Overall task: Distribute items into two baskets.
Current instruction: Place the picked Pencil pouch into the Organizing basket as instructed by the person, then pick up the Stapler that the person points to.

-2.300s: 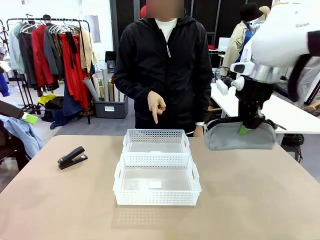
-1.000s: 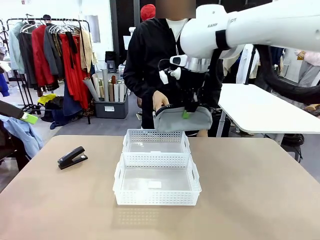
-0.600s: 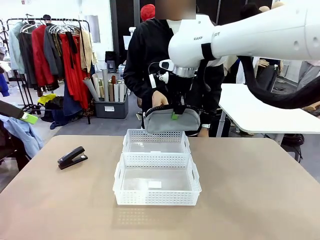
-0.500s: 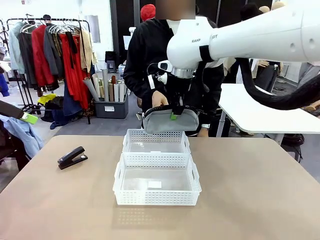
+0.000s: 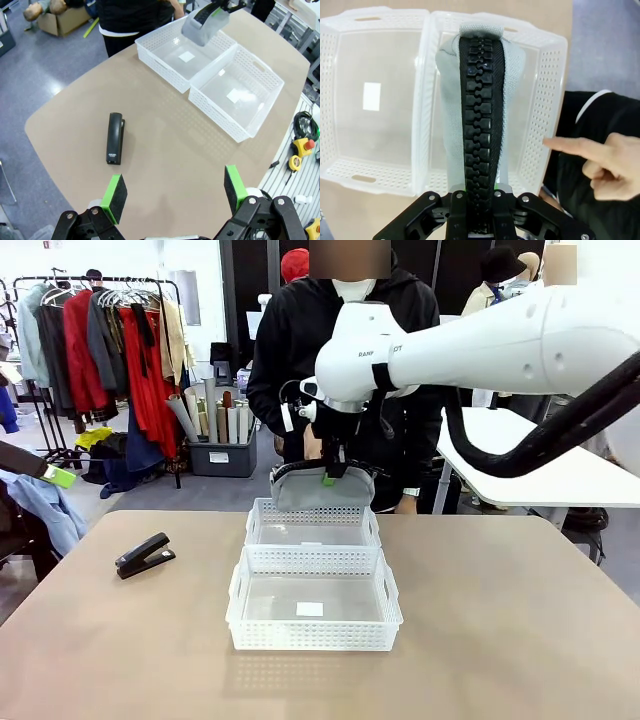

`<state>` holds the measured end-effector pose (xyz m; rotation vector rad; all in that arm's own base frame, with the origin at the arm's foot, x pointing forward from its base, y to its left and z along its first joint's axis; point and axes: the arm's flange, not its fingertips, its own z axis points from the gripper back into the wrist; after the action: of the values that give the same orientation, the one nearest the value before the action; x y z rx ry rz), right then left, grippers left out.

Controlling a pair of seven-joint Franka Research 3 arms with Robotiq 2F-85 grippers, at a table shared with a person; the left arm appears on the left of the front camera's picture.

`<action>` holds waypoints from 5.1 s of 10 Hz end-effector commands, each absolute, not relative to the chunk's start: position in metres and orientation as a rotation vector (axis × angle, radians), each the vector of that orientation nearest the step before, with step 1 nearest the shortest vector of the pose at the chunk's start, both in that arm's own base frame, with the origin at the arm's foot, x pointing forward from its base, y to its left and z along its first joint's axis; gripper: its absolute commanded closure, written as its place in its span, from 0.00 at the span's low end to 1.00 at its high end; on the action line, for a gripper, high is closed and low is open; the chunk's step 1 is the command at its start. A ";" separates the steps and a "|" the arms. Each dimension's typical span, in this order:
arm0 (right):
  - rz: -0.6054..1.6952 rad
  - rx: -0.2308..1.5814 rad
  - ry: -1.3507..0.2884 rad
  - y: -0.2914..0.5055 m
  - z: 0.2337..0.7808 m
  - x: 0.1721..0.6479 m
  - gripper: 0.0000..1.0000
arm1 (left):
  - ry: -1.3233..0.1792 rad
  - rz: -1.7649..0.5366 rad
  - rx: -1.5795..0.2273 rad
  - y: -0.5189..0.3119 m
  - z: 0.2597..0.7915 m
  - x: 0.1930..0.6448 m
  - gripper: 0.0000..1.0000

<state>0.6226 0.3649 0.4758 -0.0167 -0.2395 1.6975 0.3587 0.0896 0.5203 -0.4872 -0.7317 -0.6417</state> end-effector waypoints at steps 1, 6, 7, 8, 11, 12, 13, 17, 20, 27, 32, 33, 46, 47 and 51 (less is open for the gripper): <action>1.674 -0.029 -0.249 0.380 0.473 0.642 1.00 | -0.744 -0.642 -0.503 0.090 0.520 0.358 0.00; 1.635 0.030 -0.253 0.391 0.428 0.654 1.00 | -0.744 -0.642 -0.503 0.090 0.520 0.358 0.00; 1.633 0.021 -0.239 0.394 0.421 0.652 1.00 | -0.744 -0.642 -0.503 0.090 0.520 0.358 0.00; 1.632 0.025 -0.229 0.394 0.413 0.653 1.00 | -0.744 -0.642 -0.503 0.090 0.520 0.358 0.00; 1.623 0.032 -0.199 0.392 0.391 0.659 1.00 | -0.744 -0.642 -0.503 0.090 0.520 0.358 0.00; 1.627 0.029 -0.192 0.391 0.386 0.659 1.00 | -0.744 -0.642 -0.503 0.090 0.520 0.358 0.00; 1.624 0.033 -0.189 0.390 0.382 0.659 1.00 | -0.744 -0.642 -0.503 0.090 0.520 0.358 0.00; 1.617 0.060 -0.166 0.385 0.367 0.660 1.00 | -0.744 -0.642 -0.503 0.090 0.520 0.358 0.00; 1.635 0.077 -0.170 0.383 0.366 0.661 0.73 | -0.744 -0.642 -0.503 0.090 0.520 0.358 0.00; 1.637 0.070 -0.183 0.376 0.375 0.660 0.00 | -0.744 -0.642 -0.503 0.090 0.520 0.358 0.00; 1.587 0.109 -0.219 0.359 0.409 0.651 0.00 | -0.744 -0.642 -0.503 0.090 0.520 0.358 0.00; 1.583 0.117 -0.223 0.358 0.411 0.650 0.00 | -0.744 -0.642 -0.503 0.090 0.520 0.358 0.00; 1.593 0.090 -0.227 0.361 0.412 0.659 0.00 | -0.744 -0.642 -0.503 0.090 0.520 0.358 0.00; 1.594 0.092 -0.222 0.361 0.409 0.659 0.00 | -0.744 -0.642 -0.503 0.090 0.520 0.358 0.00; 1.346 0.220 -0.278 0.277 0.462 0.628 0.00 | -0.744 -0.642 -0.503 0.090 0.520 0.358 0.00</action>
<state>0.6602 0.2973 0.4576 0.1690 -0.2716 1.4225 0.3587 0.0895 0.5202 -0.4874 -0.7315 -0.6418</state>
